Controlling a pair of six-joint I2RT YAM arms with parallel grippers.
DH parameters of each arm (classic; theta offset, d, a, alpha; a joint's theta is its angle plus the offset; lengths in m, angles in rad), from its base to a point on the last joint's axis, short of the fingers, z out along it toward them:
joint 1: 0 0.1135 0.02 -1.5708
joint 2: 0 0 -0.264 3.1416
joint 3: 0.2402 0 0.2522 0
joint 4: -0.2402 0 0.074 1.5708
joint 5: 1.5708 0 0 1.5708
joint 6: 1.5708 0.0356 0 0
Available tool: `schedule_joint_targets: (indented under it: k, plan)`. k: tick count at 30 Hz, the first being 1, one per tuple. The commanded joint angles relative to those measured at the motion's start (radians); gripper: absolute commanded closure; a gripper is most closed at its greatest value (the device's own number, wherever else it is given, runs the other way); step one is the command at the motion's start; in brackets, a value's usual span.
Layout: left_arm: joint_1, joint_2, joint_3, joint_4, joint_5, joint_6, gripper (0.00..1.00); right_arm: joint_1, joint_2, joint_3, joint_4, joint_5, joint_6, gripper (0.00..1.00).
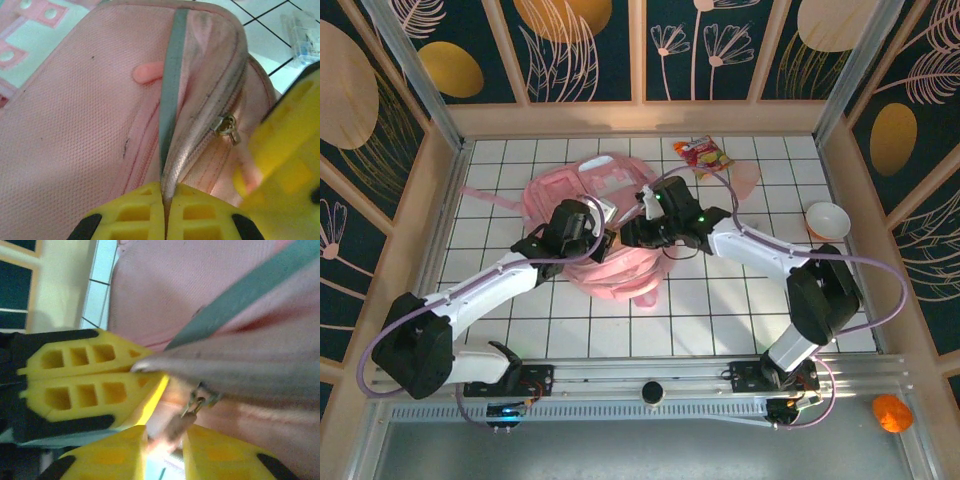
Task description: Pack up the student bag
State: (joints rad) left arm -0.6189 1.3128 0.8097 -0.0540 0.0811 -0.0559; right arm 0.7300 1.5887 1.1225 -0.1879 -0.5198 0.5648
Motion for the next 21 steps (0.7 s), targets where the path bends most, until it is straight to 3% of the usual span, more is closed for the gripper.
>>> schedule_joint_targets:
  k: [1,5,12,21]
  plan:
    - [0.014,-0.056,-0.013,0.164,0.026,0.093,1.00,-0.028,-0.110,-0.034,-0.045,-0.024,0.027,0.65]
    - [0.015,-0.090,-0.037,0.151,0.062,0.199,1.00,-0.095,-0.162,-0.051,-0.102,0.008,0.071,0.57]
    - [0.016,-0.130,-0.061,0.133,0.126,0.336,1.00,-0.144,-0.167,-0.084,0.110,-0.060,0.261,0.55]
    - [0.015,-0.157,-0.082,0.159,0.176,0.370,1.00,-0.148,-0.093,-0.058,0.148,-0.018,0.359,0.52]
